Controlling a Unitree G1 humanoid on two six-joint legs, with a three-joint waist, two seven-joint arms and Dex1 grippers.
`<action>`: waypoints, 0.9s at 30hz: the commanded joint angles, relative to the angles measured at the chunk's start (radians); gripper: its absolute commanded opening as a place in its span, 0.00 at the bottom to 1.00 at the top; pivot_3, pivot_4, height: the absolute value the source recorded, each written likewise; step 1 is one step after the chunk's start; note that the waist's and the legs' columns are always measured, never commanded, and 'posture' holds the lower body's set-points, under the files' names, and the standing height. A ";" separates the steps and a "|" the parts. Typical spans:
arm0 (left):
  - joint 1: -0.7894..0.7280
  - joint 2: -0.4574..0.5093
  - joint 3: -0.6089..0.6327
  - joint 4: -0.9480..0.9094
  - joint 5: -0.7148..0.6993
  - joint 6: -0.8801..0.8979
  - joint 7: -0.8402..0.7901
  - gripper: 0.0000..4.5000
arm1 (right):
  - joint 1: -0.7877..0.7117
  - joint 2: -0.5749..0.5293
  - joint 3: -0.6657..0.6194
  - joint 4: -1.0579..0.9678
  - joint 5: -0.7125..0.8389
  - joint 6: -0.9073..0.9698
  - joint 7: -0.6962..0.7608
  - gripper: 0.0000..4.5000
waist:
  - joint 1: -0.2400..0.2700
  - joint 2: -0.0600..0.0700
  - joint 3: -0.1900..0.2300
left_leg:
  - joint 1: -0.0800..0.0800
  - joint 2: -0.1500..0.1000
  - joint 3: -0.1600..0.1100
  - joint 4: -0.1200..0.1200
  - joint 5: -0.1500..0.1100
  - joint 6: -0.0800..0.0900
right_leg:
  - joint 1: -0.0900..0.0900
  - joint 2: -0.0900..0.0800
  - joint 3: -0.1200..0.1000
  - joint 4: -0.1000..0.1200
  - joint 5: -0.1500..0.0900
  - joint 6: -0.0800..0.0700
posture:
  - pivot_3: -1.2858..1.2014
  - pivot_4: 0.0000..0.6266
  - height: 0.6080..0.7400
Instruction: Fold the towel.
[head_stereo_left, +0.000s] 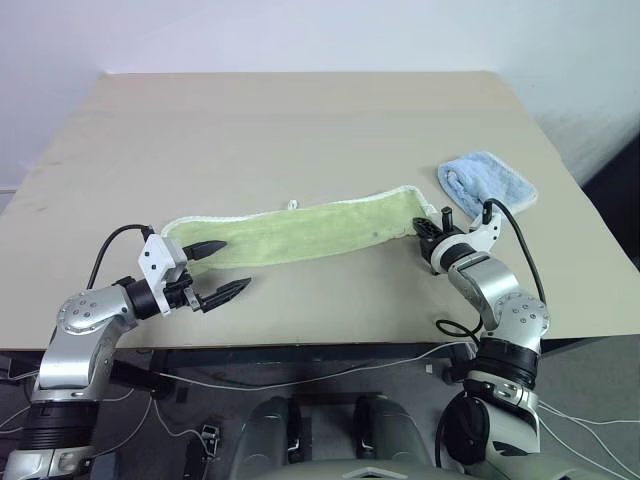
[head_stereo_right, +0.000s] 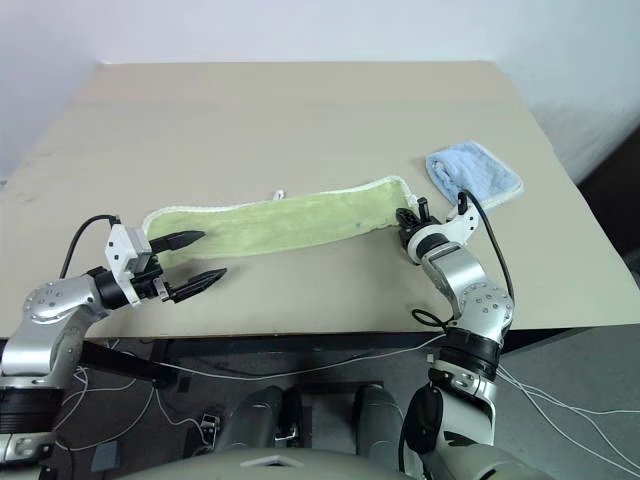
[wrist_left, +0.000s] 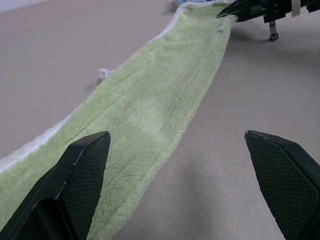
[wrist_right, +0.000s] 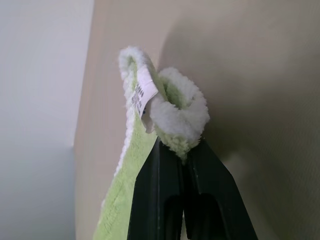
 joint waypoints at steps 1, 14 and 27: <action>-0.004 -0.003 0.000 -0.028 -0.005 -0.004 0.007 1.00 | 0.022 -0.069 -0.002 -0.005 -0.079 -0.058 0.059 0.01 | 0.001 0.000 0.000 | 0.000 0.000 0.000 0.000 0.000 0.000 | 0.000 0.000 0.000 0.000 0.000 0.000 | 0.52 0.24 1.00; 0.011 -0.018 0.001 -0.032 0.000 -0.009 0.023 1.00 | -0.023 -0.336 0.266 -0.117 -0.400 -0.093 0.419 0.01 | -0.008 0.006 0.004 | -0.001 0.000 0.001 -0.001 0.000 0.001 | -0.002 0.000 0.001 0.000 0.000 0.000 | 0.52 0.24 1.00; 0.016 -0.049 -0.018 -0.056 0.000 -0.004 0.053 1.00 | -0.062 -0.449 0.918 -0.201 -0.971 -0.242 0.801 0.01 | -0.002 0.004 0.004 | -0.003 0.000 0.001 0.000 -0.001 0.002 | -0.004 -0.003 0.000 0.000 -0.002 -0.003 | 0.52 0.24 1.00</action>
